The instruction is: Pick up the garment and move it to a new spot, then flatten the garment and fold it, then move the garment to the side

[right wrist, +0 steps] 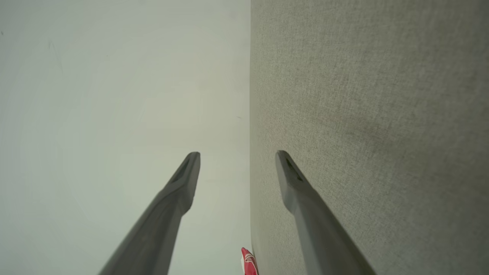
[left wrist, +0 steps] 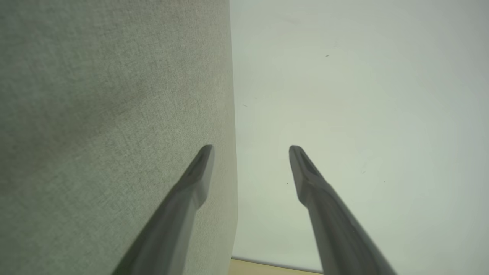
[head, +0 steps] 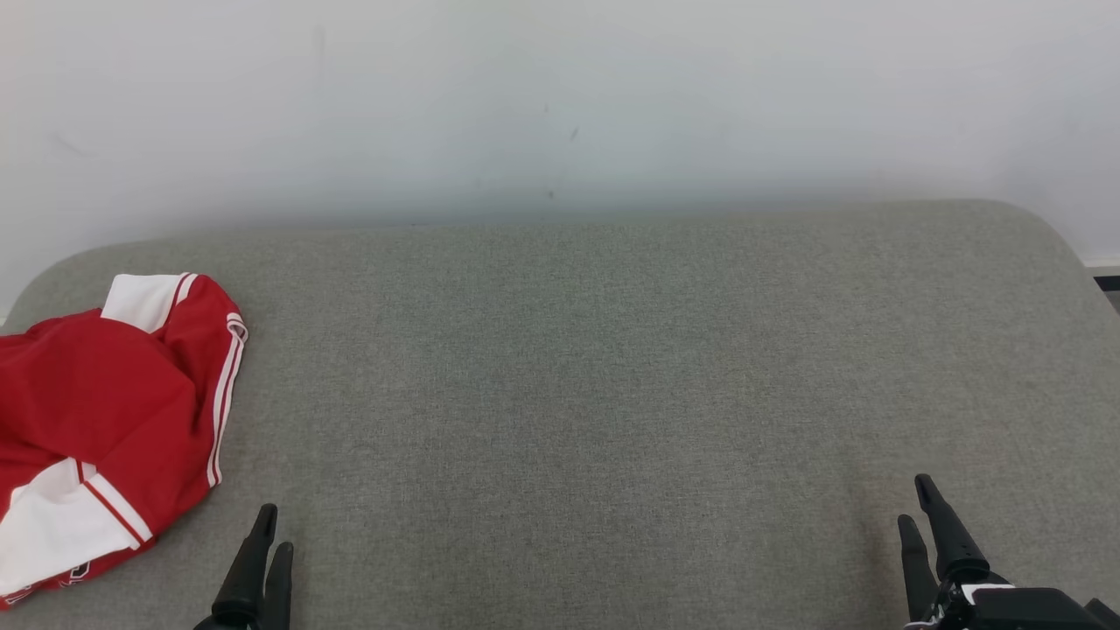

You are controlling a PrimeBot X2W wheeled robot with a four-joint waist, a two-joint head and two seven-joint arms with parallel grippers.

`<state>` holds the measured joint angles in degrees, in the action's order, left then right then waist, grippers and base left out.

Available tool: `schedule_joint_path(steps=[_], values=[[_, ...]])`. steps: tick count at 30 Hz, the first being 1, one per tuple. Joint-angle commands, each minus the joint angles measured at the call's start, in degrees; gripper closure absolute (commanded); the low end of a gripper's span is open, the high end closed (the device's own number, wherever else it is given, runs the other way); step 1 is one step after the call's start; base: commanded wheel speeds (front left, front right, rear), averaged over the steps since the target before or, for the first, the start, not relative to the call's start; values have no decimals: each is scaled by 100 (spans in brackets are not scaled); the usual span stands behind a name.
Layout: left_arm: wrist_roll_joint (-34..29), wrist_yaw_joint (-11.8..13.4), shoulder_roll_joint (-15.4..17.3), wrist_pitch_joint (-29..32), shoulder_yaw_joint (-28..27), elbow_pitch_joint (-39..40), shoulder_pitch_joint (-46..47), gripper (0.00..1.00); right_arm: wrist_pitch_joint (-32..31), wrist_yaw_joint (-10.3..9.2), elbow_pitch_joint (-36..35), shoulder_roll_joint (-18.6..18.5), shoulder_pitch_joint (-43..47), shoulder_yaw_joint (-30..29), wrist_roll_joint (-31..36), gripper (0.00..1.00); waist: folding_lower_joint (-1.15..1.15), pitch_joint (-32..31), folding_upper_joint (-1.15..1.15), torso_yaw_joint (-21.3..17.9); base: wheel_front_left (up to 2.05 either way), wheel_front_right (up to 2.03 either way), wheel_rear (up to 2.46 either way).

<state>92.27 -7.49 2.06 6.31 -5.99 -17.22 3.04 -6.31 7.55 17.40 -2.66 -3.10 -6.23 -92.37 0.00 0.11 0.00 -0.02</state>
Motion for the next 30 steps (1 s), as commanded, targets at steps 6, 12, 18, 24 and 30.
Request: schedule_joint_path(steps=[6,12,18,24,30], values=[[-45,0,22,-225,143,81,-6,0,227,-1,-96,-9,-51,252,80,0,0,-63,0,-12,0,0,0],[-169,2,27,-362,188,67,-55,0,365,-1,-82,-10,-36,399,200,0,0,-102,0,-17,0,0,0],[-540,60,33,-517,213,55,-101,0,518,-2,-44,-12,-25,495,515,0,0,-145,0,-19,0,0,0],[-1143,157,39,-661,240,108,-155,0,664,-2,49,-14,-43,547,1285,0,0,-189,0,-21,0,0,0],[-1853,243,45,-798,305,195,-230,0,798,-3,125,-15,-38,597,2047,0,0,-235,0,-22,0,0,0]])
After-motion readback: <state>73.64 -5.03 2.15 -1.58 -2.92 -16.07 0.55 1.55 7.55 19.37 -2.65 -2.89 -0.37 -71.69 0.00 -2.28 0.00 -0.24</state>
